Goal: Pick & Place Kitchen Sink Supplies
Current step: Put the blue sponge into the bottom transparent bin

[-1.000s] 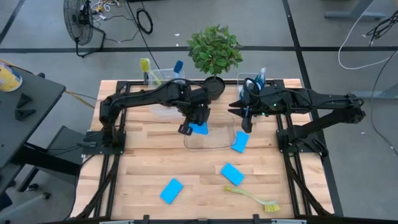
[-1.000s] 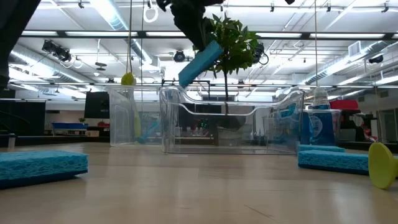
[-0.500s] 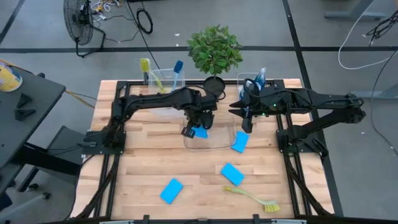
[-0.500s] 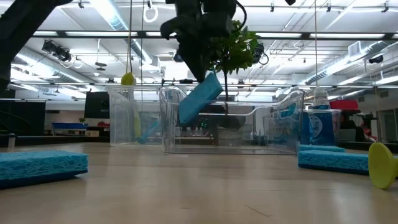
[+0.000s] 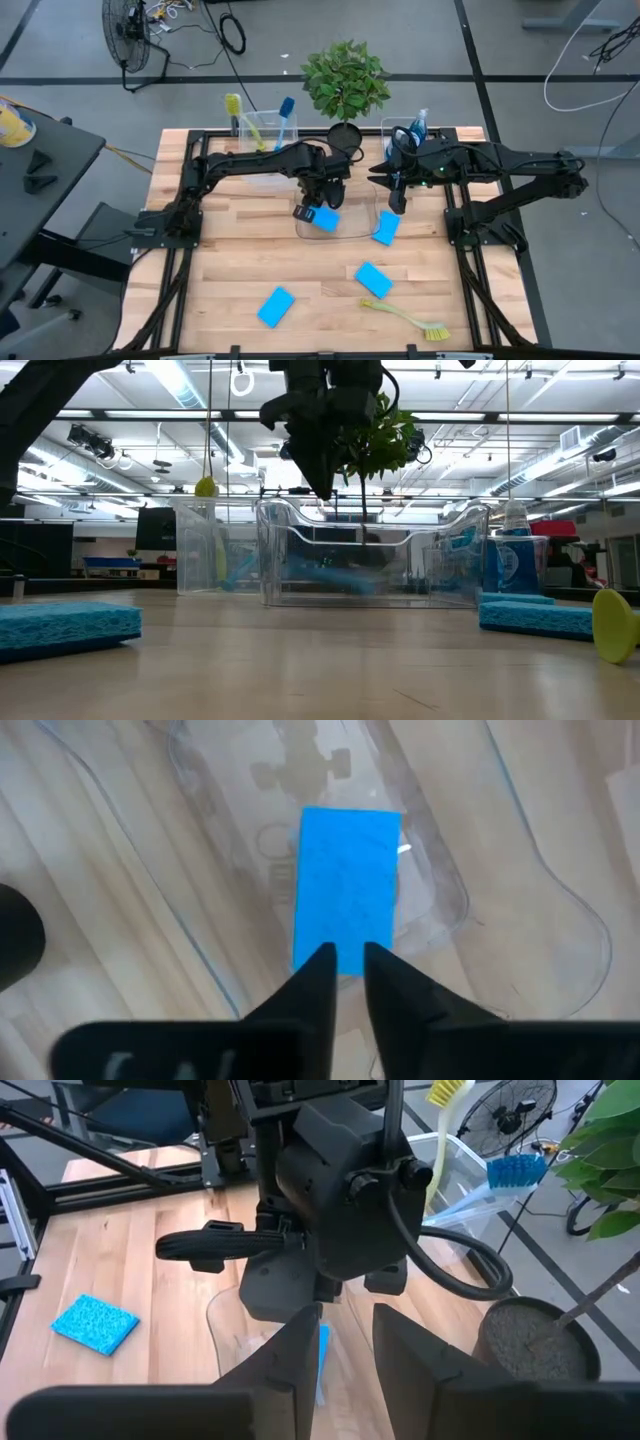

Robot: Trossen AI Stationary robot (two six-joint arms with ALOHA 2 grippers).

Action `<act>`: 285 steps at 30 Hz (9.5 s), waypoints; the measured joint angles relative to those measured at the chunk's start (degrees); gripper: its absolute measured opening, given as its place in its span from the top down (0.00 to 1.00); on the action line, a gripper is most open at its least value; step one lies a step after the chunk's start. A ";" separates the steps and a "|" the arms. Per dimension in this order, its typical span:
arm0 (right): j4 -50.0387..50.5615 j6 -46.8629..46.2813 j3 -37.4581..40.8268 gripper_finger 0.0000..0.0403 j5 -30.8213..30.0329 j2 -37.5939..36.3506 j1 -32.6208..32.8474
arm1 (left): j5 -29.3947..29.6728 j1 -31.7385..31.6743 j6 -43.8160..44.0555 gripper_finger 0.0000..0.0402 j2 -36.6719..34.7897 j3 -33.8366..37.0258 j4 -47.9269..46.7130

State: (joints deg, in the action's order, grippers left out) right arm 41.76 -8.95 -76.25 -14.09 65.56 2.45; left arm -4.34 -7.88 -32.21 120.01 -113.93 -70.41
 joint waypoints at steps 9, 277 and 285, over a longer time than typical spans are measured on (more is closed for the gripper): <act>0.07 -0.92 0.00 0.76 0.02 0.00 -0.01 | 0.35 0.46 4.01 0.62 -0.36 -0.77 -1.44; -0.24 -4.04 7.34 0.76 8.57 0.22 0.01 | 15.74 3.09 64.92 0.99 -32.55 49.12 59.88; 0.50 -3.85 7.34 0.76 8.56 0.23 0.01 | 13.11 2.96 65.95 0.91 -29.16 49.16 62.07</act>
State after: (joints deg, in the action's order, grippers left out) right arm 42.26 -12.80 -68.90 -5.53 65.79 2.46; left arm 8.77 -4.93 33.74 90.84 -64.77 -8.34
